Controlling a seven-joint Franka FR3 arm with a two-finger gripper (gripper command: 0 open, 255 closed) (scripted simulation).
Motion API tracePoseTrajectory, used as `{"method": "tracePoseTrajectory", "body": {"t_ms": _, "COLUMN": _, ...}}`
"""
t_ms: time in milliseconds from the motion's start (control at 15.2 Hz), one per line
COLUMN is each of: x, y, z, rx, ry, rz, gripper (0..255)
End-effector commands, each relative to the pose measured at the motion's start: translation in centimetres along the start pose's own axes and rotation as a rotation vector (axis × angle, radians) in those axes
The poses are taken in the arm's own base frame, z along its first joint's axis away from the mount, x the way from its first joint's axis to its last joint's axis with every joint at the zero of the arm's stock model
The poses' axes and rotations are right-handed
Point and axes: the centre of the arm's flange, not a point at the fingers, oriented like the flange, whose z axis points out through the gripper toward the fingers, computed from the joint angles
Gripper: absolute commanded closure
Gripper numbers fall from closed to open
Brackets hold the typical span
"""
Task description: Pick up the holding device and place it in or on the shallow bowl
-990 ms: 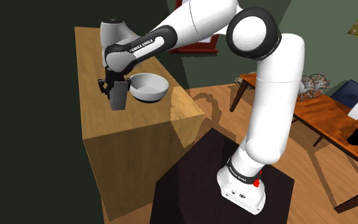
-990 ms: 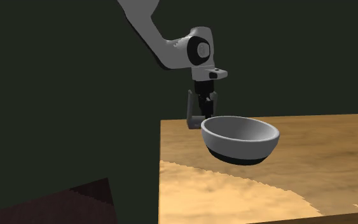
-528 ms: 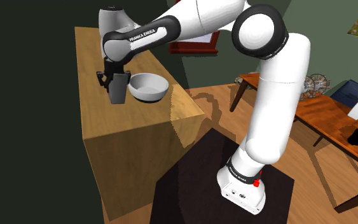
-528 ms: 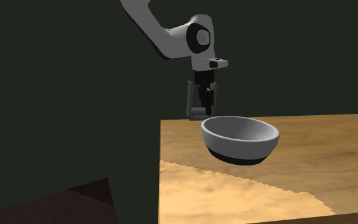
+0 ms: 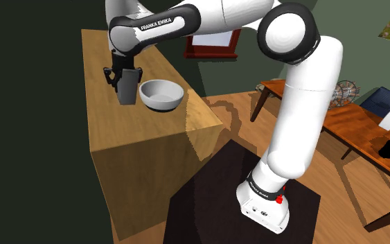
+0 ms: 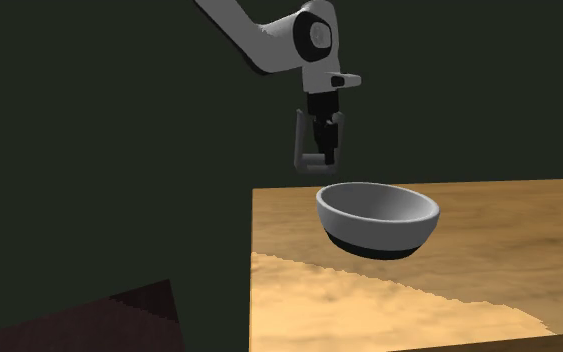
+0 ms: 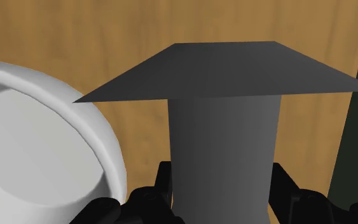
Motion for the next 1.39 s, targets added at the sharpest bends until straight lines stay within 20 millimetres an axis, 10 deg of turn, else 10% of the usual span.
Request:
{"method": "tracePoseTrajectory", "body": {"t_ms": 0, "x": 0.0, "y": 0.0, "z": -1.1, "rx": 0.000, "ry": 0.000, "rz": 0.000, "gripper": 255}}
{"method": "tracePoseTrajectory", "body": {"t_ms": 660, "x": 0.5, "y": -0.1, "z": -5.9, "rx": 0.000, "ry": 0.000, "rz": 0.000, "gripper": 255}}
{"method": "tracePoseTrajectory", "body": {"t_ms": 1320, "x": 4.4, "y": 12.2, "z": -3.2, "rx": 0.000, "ry": 0.000, "rz": 0.000, "gripper": 255}}
